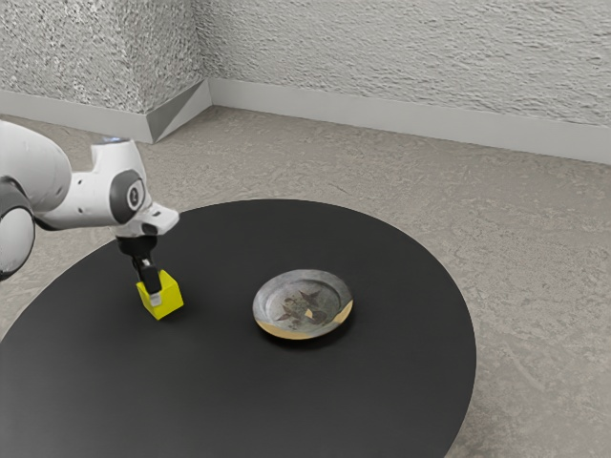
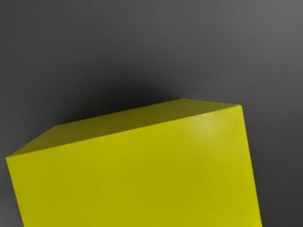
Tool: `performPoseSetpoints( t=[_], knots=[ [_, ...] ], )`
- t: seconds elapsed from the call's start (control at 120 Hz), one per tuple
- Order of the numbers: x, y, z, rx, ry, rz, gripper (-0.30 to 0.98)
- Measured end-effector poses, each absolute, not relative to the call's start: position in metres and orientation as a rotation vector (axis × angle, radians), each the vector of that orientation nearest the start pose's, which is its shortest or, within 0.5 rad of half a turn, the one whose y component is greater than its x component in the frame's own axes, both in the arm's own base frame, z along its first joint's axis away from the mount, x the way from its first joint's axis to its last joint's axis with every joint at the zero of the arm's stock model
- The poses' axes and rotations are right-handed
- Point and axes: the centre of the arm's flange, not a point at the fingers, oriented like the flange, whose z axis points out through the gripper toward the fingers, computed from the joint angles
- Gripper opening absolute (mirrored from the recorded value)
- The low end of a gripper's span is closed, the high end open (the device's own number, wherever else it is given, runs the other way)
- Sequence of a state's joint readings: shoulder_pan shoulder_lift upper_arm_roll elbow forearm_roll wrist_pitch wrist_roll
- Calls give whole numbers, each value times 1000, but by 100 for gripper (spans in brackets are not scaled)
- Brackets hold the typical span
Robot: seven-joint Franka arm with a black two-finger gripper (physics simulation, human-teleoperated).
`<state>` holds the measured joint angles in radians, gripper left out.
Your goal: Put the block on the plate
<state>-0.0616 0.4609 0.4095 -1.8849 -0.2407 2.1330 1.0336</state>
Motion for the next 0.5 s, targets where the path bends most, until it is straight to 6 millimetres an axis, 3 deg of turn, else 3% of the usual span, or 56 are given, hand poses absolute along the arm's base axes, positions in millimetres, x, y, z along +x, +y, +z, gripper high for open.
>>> performPoseSetpoints(
  t=[0.217, 0.5],
  knots=[
    [590, 187, 261, -3113, 912, 196, 66],
    [590, 187, 259, -3111, 915, 195, 44]
  ],
)
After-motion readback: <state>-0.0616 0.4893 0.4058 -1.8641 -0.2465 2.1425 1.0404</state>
